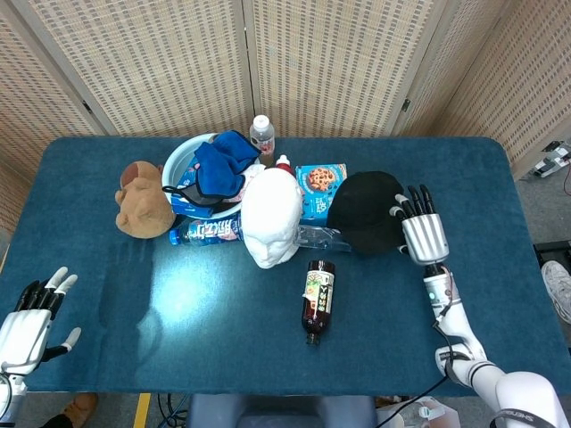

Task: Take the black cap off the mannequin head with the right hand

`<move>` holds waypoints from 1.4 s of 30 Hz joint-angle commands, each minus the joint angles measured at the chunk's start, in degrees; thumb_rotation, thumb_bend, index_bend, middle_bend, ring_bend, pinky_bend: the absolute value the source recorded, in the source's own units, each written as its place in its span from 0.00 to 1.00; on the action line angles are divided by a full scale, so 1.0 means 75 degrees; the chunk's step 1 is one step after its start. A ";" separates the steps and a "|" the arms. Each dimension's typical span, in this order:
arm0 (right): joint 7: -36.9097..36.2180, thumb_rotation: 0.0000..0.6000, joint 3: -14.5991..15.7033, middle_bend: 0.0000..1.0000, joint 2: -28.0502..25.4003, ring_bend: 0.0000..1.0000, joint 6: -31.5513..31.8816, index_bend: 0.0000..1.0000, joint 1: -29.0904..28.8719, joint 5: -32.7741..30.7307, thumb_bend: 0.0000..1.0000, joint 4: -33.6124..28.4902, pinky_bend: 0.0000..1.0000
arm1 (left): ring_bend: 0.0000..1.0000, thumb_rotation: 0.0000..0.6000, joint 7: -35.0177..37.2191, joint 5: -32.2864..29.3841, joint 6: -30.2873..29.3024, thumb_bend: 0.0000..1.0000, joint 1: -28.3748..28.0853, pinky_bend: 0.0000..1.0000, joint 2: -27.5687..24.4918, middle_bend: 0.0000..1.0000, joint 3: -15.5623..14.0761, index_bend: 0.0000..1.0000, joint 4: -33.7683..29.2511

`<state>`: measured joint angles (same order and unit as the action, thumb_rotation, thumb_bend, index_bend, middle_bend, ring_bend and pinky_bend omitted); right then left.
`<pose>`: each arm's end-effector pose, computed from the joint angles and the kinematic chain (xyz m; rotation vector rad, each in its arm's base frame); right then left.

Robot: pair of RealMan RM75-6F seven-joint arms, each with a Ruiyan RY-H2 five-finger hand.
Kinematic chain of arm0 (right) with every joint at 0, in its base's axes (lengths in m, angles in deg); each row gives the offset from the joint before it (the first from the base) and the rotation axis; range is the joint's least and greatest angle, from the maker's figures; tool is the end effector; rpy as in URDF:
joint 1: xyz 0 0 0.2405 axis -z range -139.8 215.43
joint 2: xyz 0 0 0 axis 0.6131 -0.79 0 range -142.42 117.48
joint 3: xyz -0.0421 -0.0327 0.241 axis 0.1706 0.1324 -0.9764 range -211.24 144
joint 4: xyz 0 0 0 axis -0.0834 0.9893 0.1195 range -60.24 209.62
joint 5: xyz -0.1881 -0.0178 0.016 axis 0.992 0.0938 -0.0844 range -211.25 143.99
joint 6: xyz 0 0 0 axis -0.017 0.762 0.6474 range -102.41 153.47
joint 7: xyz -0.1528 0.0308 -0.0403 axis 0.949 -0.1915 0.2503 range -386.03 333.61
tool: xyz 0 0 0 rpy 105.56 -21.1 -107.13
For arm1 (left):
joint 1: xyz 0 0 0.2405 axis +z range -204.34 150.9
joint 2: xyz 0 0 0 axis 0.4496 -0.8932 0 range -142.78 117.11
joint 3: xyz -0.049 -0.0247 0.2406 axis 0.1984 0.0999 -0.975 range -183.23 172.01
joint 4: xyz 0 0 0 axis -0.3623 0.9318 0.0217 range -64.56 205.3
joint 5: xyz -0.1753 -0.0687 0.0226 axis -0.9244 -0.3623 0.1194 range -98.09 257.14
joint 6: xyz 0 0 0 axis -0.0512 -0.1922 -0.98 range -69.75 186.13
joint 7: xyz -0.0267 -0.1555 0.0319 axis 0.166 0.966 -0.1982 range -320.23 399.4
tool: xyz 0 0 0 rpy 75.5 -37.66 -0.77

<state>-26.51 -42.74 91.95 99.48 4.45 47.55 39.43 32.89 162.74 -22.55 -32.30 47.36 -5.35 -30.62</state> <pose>-0.2535 -0.3697 0.0407 1.5232 -0.5368 0.9209 -0.2842 0.1872 0.1658 -1.4455 -0.9788 -0.7908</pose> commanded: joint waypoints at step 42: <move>0.0647 1.00 0.1314 0.39 -0.5473 0.38 0.1665 0.45 0.3068 0.0764 0.07 -0.7173 0.42 | 0.07 1.00 -0.0076 0.0229 -0.0472 0.28 0.0199 0.00 -0.0149 0.00 0.0022 0.07 -0.0172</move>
<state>-20.16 -33.73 52.06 111.29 26.40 52.37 -13.19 32.31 164.40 -26.05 -30.85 46.23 -5.17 -31.91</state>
